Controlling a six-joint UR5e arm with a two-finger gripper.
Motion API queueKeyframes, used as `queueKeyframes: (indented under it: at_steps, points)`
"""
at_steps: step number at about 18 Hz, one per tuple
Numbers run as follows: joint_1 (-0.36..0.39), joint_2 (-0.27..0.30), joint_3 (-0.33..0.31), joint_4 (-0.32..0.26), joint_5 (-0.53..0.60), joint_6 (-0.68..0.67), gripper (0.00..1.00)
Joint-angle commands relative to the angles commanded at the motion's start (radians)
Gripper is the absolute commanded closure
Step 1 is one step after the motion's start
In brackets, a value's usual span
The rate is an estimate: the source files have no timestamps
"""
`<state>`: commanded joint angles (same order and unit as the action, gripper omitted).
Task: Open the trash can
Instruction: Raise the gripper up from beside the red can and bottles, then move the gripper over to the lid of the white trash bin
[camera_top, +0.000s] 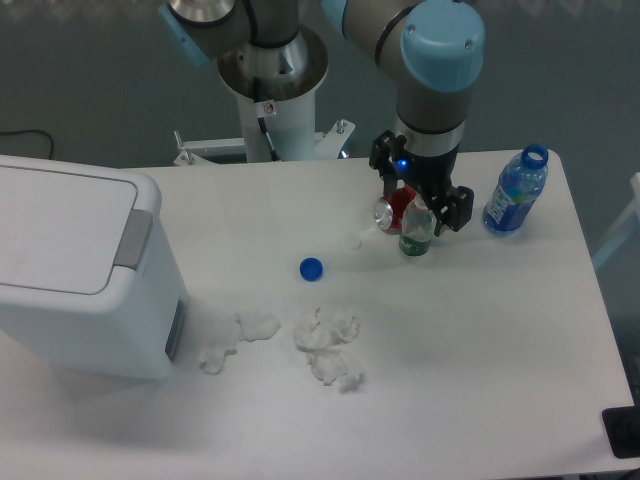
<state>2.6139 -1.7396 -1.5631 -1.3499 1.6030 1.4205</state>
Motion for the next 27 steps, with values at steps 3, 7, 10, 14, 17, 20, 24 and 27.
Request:
queueKeyframes:
  at_steps: [3, 7, 10, 14, 17, 20, 24, 27]
  points:
    - [-0.005, 0.002, 0.000, -0.002, -0.003, 0.000, 0.00]
    - [0.001, 0.003, -0.024, 0.003, -0.055, -0.008, 0.00]
    - [-0.002, 0.047, -0.058, 0.003, -0.066, -0.071, 0.00]
    - [-0.020, 0.106, -0.058, -0.003, -0.074, -0.130, 0.00]
    - [-0.031, 0.150, -0.054, -0.008, -0.172, -0.218, 0.00]
    - [-0.041, 0.161, -0.052, -0.006, -0.207, -0.262, 0.19]
    - [-0.098, 0.164, -0.049, -0.051, -0.224, -0.388, 0.74]
    - [-0.143, 0.158, -0.037, -0.064, -0.232, -0.504, 0.92]
